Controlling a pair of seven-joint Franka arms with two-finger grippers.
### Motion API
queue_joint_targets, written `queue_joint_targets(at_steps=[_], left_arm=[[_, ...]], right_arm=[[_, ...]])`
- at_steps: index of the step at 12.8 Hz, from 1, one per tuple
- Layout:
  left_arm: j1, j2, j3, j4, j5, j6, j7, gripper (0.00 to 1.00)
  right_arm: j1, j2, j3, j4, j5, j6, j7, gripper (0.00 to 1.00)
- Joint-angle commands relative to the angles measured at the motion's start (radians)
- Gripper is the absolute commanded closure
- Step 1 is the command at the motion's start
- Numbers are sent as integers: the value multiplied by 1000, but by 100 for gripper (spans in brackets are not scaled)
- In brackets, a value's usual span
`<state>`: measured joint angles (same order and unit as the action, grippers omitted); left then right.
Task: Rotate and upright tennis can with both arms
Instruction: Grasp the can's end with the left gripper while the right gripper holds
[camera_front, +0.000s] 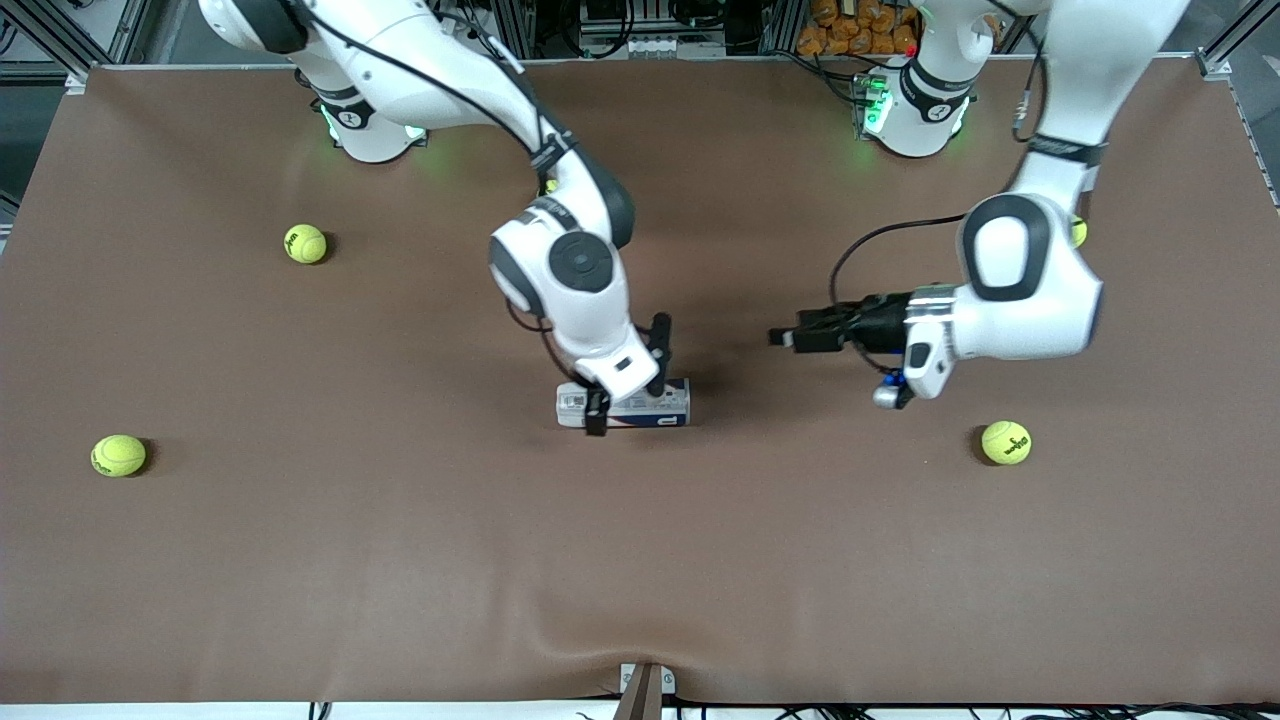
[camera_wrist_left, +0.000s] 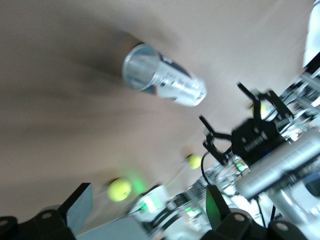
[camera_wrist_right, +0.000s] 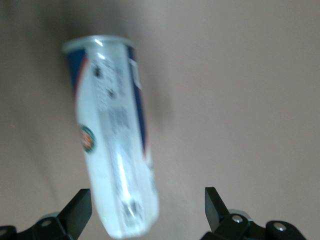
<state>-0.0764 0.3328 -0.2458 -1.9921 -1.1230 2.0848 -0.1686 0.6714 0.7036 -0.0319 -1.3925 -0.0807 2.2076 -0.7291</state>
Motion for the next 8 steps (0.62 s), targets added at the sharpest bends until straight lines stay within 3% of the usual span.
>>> queue_joint_targets(at_steps=[1,6,8], left_arm=[[-69,75,-1,9,-180,141,105,0],[-89,306,0,131,-421,173,548,0],[-91,360,0,188,-428,173,612,0]], right_arm=[[-71,-50,15,-17,33,-38,7,0],[-212,-127,15,-20,58,-126,209,0],[-257,-194,14,-22,58,-231,253,0]])
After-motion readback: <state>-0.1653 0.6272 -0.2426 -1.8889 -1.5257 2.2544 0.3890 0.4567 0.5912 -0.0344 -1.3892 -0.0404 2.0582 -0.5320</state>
